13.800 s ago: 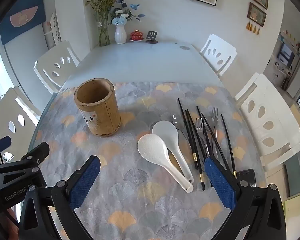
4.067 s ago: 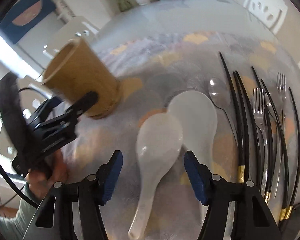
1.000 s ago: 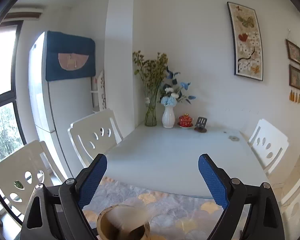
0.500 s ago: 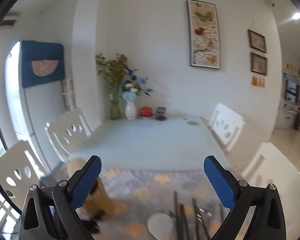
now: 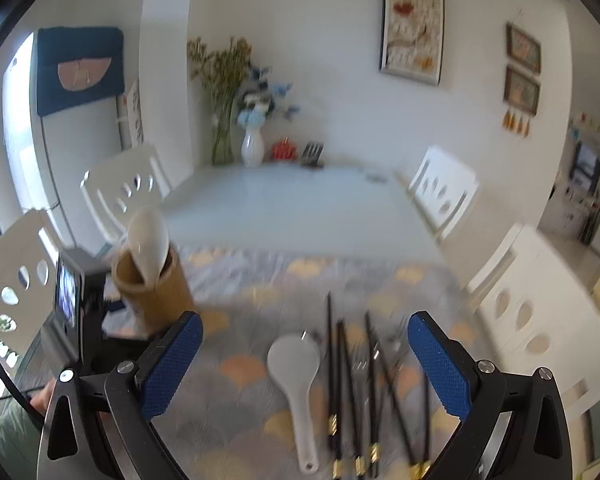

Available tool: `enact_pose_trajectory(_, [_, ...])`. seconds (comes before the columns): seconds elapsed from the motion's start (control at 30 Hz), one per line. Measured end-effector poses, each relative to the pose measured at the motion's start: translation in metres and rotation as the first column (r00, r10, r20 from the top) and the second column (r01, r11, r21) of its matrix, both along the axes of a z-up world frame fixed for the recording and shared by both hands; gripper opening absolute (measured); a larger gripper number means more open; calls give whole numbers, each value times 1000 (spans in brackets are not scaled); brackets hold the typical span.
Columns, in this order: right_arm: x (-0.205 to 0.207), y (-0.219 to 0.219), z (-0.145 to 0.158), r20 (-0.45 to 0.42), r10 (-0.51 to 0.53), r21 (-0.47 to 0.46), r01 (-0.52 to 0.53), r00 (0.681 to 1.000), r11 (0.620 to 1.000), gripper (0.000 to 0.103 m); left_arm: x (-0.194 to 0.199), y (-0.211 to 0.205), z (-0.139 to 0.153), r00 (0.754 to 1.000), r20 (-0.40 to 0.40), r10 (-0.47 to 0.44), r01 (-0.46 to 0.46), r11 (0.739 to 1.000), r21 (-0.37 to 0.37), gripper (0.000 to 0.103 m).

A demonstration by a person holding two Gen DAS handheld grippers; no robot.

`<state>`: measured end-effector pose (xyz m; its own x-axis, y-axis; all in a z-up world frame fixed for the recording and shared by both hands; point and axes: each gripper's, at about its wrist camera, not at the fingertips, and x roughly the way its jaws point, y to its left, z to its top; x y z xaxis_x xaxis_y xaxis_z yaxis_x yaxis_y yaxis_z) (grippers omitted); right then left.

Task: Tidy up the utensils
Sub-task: 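Move the right gripper to the second white spoon and grasp it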

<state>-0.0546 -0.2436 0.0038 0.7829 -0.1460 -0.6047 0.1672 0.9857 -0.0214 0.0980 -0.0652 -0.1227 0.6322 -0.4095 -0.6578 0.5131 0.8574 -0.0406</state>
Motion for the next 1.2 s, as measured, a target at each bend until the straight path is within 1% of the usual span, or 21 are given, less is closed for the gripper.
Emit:
enact_pose_trajectory(0.1, [7,-5,-23,-72,15,47,-12,997,999,102,0,-1,0,1000,4,2,-2,1000,7,93])
enact_pose_trajectory(0.2, [15,-8,-47,-141,80,107,-66,987,992,102,-1,-1,0,1000,5,3,-3,1000,10,93])
enact_pose_trajectory(0.23, [17,-9,-53,-162,81,103,-65,983,993,102,-1,-1,0,1000,5,2,-3,1000,9,93])
enact_pose_trajectory(0.3, [27,-8,-67,-236,69,57,-57,969,997,102,-1,-1,0,1000,6,3,-3,1000,9,93])
enact_pose_trajectory(0.37, [36,-9,-80,-308,65,45,-54,949,998,97,0,-1,0,1000,6,3,-3,1000,11,93])
enact_pose_trajectory(0.47, [49,-17,-94,-352,66,101,-32,934,994,78,-1,-1,0,1000,8,4,-4,1000,14,93])
enact_pose_trajectory(0.5, [53,-20,-98,-370,63,113,-22,927,993,60,-1,-2,0,1000,8,4,-4,1000,15,93])
enact_pose_trajectory(0.53, [59,-22,-103,-392,64,127,-15,918,992,47,-1,-2,0,1000,8,4,-5,1000,15,93])
enact_pose_trajectory(0.57, [66,-24,-110,-416,74,154,-10,906,988,46,-1,-2,0,1000,8,4,-5,1000,14,93])
enact_pose_trajectory(0.67, [80,-22,-124,-453,84,180,-1,887,984,46,-1,-2,0,1000,7,4,-4,1000,13,93])
enact_pose_trajectory(0.77, [90,-16,-134,-483,85,175,1,871,985,46,-1,-2,0,1000,1,3,-3,1000,7,93])
enact_pose_trajectory(0.83, [94,-16,-140,-503,55,149,24,862,989,46,0,-1,0,1000,-1,3,-3,1000,5,93])
enact_pose_trajectory(0.9, [99,-21,-141,-506,35,148,47,862,988,46,0,0,0,1000,-2,2,-2,1000,3,93])
enact_pose_trajectory(1.03, [102,-37,-142,-503,35,198,76,864,977,47,1,1,0,1000,-2,2,-2,1000,0,93])
enact_pose_trajectory(1.1, [106,-40,-144,-518,69,222,56,852,973,48,1,2,0,1000,-3,1,-1,1000,-1,93])
enact_pose_trajectory(1.13, [109,-39,-147,-535,85,218,40,840,975,50,1,2,0,1000,-4,1,-1,1000,-2,93])
enact_pose_trajectory(1.2, [115,-36,-149,-540,87,197,26,837,980,52,1,2,0,1000,-5,1,-1,1000,-3,93])
